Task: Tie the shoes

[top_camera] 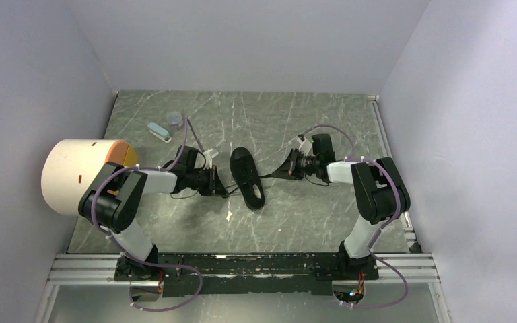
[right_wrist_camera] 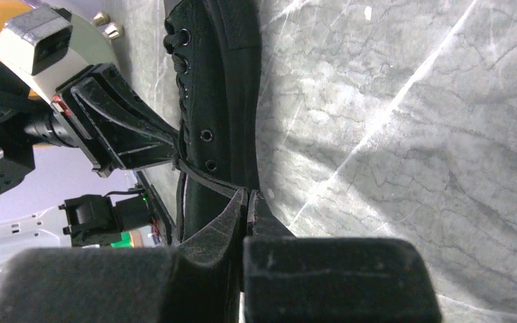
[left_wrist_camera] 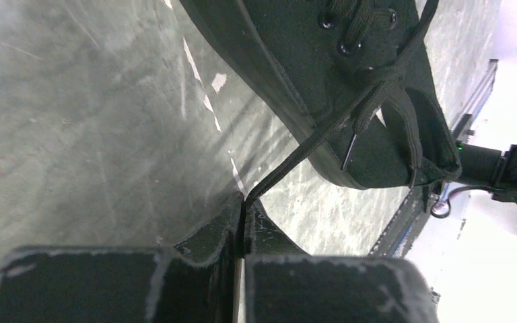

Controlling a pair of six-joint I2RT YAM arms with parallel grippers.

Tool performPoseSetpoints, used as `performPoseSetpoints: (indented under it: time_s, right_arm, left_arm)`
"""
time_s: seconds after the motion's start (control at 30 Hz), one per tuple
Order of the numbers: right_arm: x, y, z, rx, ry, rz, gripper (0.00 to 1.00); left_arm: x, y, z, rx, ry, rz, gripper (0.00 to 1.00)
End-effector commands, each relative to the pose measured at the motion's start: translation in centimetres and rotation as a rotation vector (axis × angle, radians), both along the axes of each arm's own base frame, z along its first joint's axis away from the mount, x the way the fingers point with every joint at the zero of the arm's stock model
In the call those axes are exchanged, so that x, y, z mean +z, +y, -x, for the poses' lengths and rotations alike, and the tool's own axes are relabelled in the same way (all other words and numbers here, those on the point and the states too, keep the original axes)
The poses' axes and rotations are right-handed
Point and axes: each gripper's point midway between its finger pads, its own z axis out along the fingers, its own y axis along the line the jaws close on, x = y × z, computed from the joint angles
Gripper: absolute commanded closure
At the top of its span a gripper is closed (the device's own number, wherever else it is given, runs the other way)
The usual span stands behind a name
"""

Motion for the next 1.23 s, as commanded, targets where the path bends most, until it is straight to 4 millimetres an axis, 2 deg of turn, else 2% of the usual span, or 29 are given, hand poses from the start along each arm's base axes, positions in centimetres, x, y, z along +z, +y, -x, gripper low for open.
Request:
performPoseSetpoints:
  time_s: [0.0,0.07,0.13,0.2,0.23,0.3,0.4,0.43,0.47,0.53,0.63,0.7,0.77,0.83,0.97,1.0,1.1,1.2]
  right_arm:
    - [0.4,-1.5,-2.1,-0.041,-0.081,0.083,1.0]
    - [1.0,-1.8,-2.3,-0.036,-0.099,0.111,0.87]
    - [1.4,-2.2,-2.5,-0.036,-0.109,0.156,0.71]
    - [2.0,-2.8,-2.6,-0.035,-0.123,0.204,0.61]
    - [2.4,-3.1,-2.4,-0.034,-0.13,0.228,0.57]
    - [3.6,-3.7,-2.6,-0.041,-0.159,0.268,0.5]
    - [6.5,-4.5,-2.6,-0.053,-0.223,0.32,0.45]
    - [7.8,-4.8,-2.5,-0.057,-0.248,0.337,0.44]
    - [9.7,-5.1,-2.6,-0.063,-0.286,0.349,0.39]
    - [13.7,-5.5,-2.3,-0.068,-0.373,0.362,0.04]
    - [20.5,-6.4,-1.5,-0.1,-0.518,0.38,0.0]
    - [24.5,-7.9,-0.9,-0.2,-0.58,0.406,0.0]
    - [27.9,-8.9,0.4,-0.271,-0.625,0.406,0.0]
    - [30.9,-10.0,1.5,-0.337,-0.663,0.406,0.0]
    - [34.8,-11.9,3.0,-0.447,-0.702,0.428,0.0]
    - [35.3,-12.3,3.2,-0.465,-0.713,0.433,0.0]
    - [36.4,-12.9,3.8,-0.492,-0.757,0.442,0.0]
    - [36.4,-12.7,3.8,-0.463,-0.76,0.453,0.0]
  left_arm:
    - [-1.7,2.8,0.4,0.039,0.032,-0.176,0.87]
    - [-0.9,3.1,-0.3,0.053,0.0,-0.204,0.68]
    - [0.1,3.7,-1.0,0.077,-0.043,-0.233,0.54]
    - [1.1,4.3,-1.6,0.098,-0.084,-0.265,0.27]
    - [1.6,4.7,-1.8,0.11,-0.102,-0.288,0.21]
    - [2.7,5.6,-2.2,0.141,-0.135,-0.332,0.14]
    - [5.3,6.8,-2.8,0.198,-0.206,-0.366,0.12]
    - [6.4,6.9,-2.9,0.215,-0.228,-0.361,0.11]
    - [8.1,6.9,-3.2,0.236,-0.259,-0.343,0.11]
    - [13.7,6.5,-3.9,0.287,-0.37,-0.262,0.11]
    - [22.7,5.8,-4.1,0.342,-0.554,-0.1,0.07]
    - [28.3,5.9,-3.9,0.382,-0.678,-0.018,0.06]
    - [32.7,6.6,-3.4,0.412,-0.757,0.01,0.05]
    - [36.0,7.4,-2.7,0.428,-0.808,0.002,0.04]
    - [41.5,9.0,-1.5,0.456,-0.91,-0.026,0.03]
    - [42.4,9.3,-1.3,0.458,-0.932,-0.043,0.03]
    - [44.6,10.5,-1.0,0.481,-0.981,-0.091,0.03]
    - [46.3,11.0,-0.9,0.491,-1.02,-0.111,0.03]
